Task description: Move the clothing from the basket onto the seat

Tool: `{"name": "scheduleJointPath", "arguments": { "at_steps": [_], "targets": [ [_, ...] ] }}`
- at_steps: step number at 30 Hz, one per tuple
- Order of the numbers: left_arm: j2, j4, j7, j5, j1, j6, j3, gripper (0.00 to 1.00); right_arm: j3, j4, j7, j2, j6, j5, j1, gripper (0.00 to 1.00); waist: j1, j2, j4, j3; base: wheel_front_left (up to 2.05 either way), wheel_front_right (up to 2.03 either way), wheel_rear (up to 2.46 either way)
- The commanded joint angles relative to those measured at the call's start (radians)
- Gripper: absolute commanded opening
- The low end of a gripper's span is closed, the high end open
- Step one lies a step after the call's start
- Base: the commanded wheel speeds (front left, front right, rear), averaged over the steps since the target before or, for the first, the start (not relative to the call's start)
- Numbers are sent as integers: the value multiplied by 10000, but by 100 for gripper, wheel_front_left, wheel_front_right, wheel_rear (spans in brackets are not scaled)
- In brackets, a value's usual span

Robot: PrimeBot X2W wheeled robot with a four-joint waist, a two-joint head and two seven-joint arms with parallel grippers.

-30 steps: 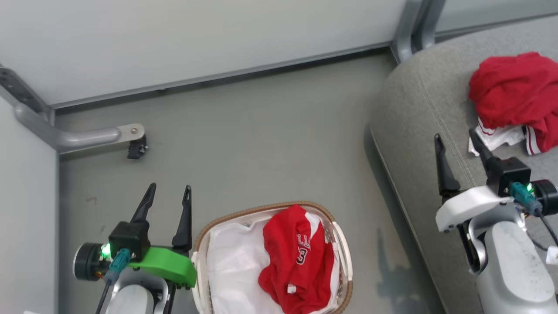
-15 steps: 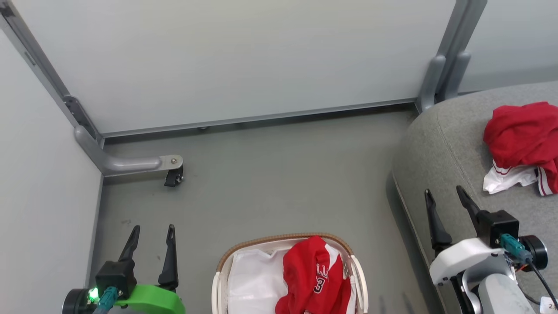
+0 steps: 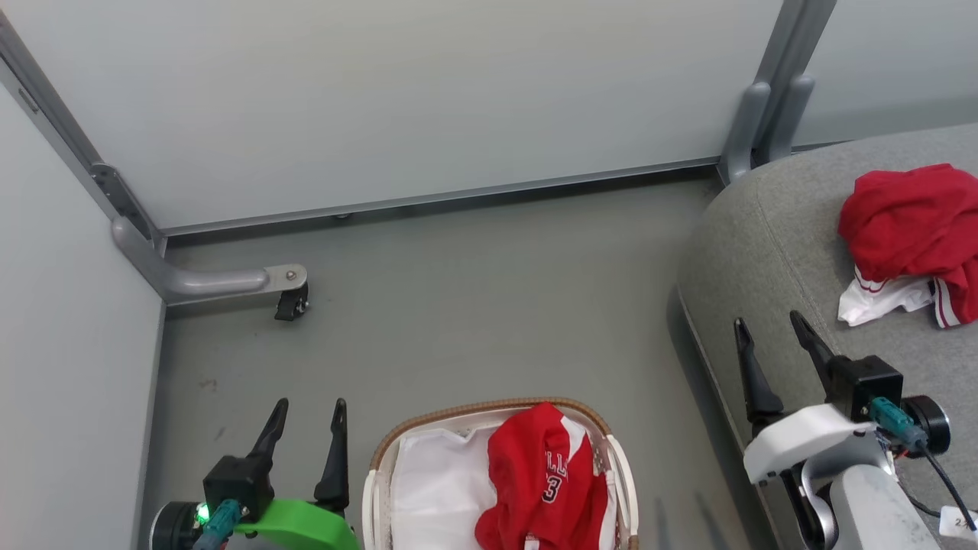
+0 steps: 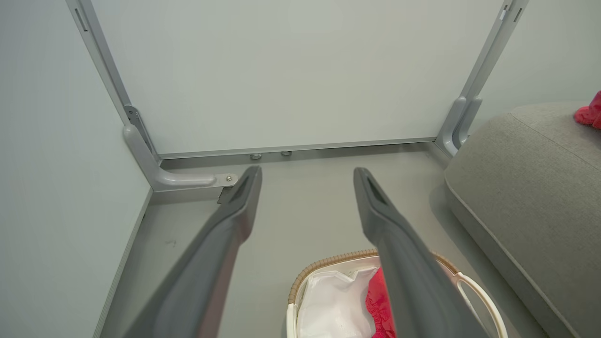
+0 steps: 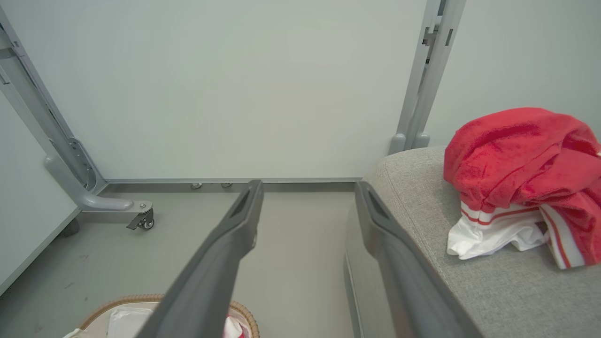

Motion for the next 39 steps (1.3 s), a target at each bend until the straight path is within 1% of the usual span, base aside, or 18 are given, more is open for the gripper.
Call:
{"name": "scheduleJointPath", "arguments": {
  "at_steps": [1, 10, 16, 22, 28, 33, 39],
  "targets": [
    [47, 56, 8, -146, -393, -45, -158, 100, 54, -114, -21, -20, -12, -15, -271, 100, 1, 0, -228, 533, 0, 0, 0],
    [237, 871, 8, -1033, -1982, -47, -1596, 100, 642, -761, -21, -12, -12, 255, -1634, 100, 1, 0, -1011, 2456, 0, 0, 0],
    [574, 1792, 8, -1603, -3236, -48, -2504, 100, 1089, -1284, -21, -12, -12, 529, -2459, 100, 1, 0, -1635, 3864, 0, 0, 0],
    [883, 2807, 8, -2202, -4306, -46, -3454, 100, 1474, -1757, -21, -8, -12, 850, -3171, 100, 1, 0, -2195, 5015, 0, 0, 0],
    [1137, 3736, 9, -2922, -5117, -47, -4602, 100, 1810, -2220, -21, -5, -14, 1126, -3729, 100, 1, 0, -2646, 5925, 0, 0, 0],
    [1212, 4403, 9, -3625, -5640, -47, -5603, 100, 1970, -2544, -21, -4, -14, 1232, -4017, 100, 1, 0, -2915, 6526, 0, 0, 0],
    [1273, 5162, 116, -4817, -6142, -46, -6762, 100, 1960, -2624, -20, -4, -14, 1316, -4104, 100, 1, 0, -3157, 7146, 0, 0, 0]
  ]
}}
